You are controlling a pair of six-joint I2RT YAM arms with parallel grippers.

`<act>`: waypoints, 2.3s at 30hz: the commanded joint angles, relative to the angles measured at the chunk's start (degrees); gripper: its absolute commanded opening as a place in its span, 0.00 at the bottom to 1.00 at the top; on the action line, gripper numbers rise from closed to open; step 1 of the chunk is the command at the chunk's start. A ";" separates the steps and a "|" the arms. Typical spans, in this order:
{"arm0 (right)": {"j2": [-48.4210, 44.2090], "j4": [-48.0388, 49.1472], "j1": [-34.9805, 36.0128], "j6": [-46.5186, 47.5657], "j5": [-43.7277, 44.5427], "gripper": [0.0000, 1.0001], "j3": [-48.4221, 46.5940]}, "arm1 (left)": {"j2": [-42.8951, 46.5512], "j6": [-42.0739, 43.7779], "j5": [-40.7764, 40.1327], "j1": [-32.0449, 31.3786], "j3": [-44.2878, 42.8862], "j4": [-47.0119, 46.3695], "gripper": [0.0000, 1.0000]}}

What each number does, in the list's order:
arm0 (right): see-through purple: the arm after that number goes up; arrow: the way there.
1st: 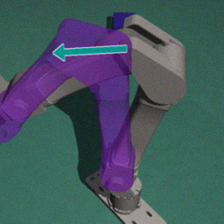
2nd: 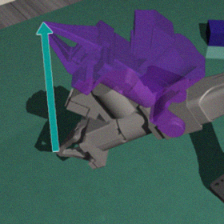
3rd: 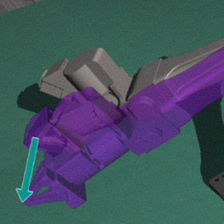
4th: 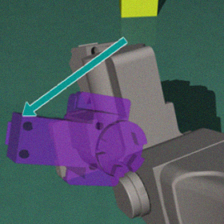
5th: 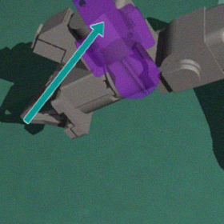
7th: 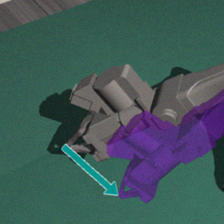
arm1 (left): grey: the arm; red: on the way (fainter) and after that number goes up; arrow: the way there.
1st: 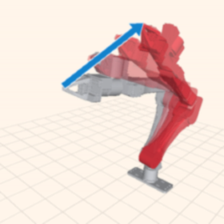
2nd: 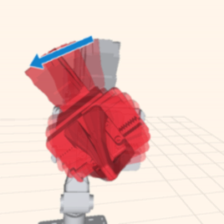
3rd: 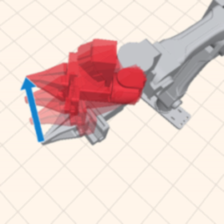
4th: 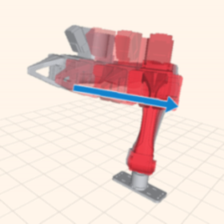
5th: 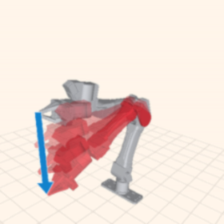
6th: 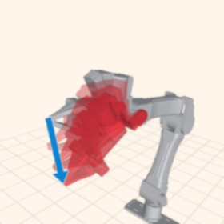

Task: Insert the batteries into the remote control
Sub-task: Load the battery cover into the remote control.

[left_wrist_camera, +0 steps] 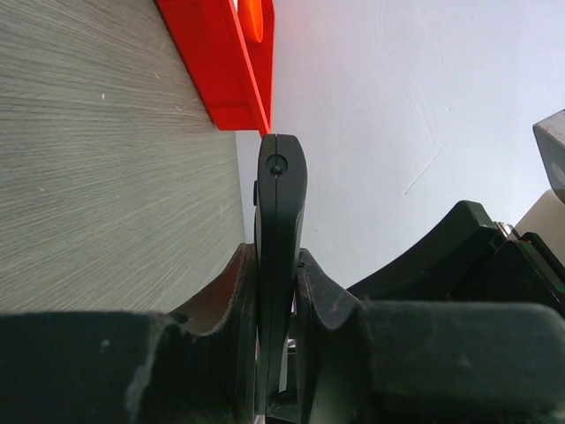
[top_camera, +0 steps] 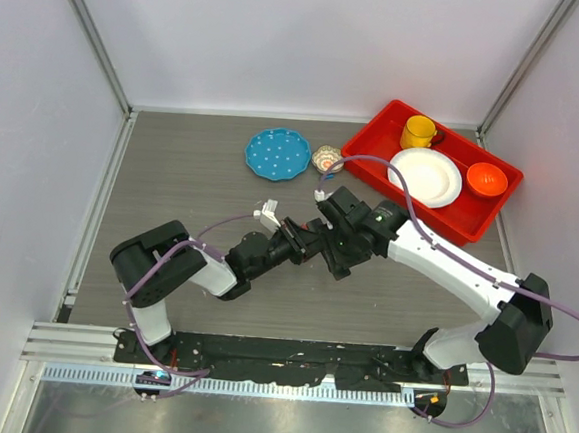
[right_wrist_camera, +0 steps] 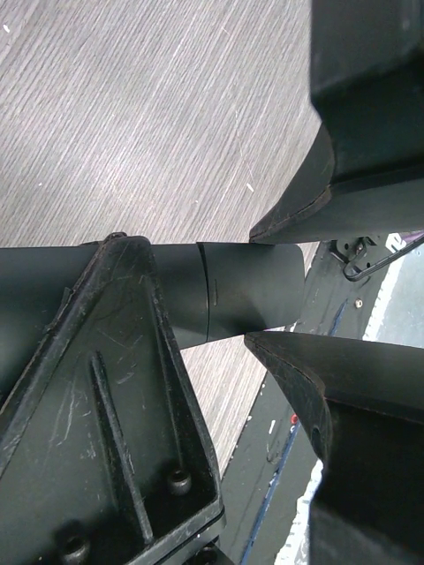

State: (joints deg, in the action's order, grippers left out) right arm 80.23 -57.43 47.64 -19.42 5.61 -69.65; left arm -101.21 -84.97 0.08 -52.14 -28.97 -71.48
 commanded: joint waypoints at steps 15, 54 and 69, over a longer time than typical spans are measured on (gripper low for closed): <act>-5.17 6.02 -1.85 2.02 -4.82 0.15 -2.95 | 4.35 -0.02 12.14 3.53 2.25 -12.80 0.00; -21.15 32.98 -9.66 -17.93 -22.30 0.59 15.85 | 5.85 -2.84 24.35 12.41 1.02 -17.11 0.00; -21.78 41.08 -10.37 -21.10 -29.60 0.56 24.65 | 8.48 -2.48 24.71 12.50 1.20 -17.11 0.00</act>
State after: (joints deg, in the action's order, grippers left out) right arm 59.57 -20.58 37.17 -38.63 -21.45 -46.19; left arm -96.51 -87.72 24.43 -39.75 -27.18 -73.47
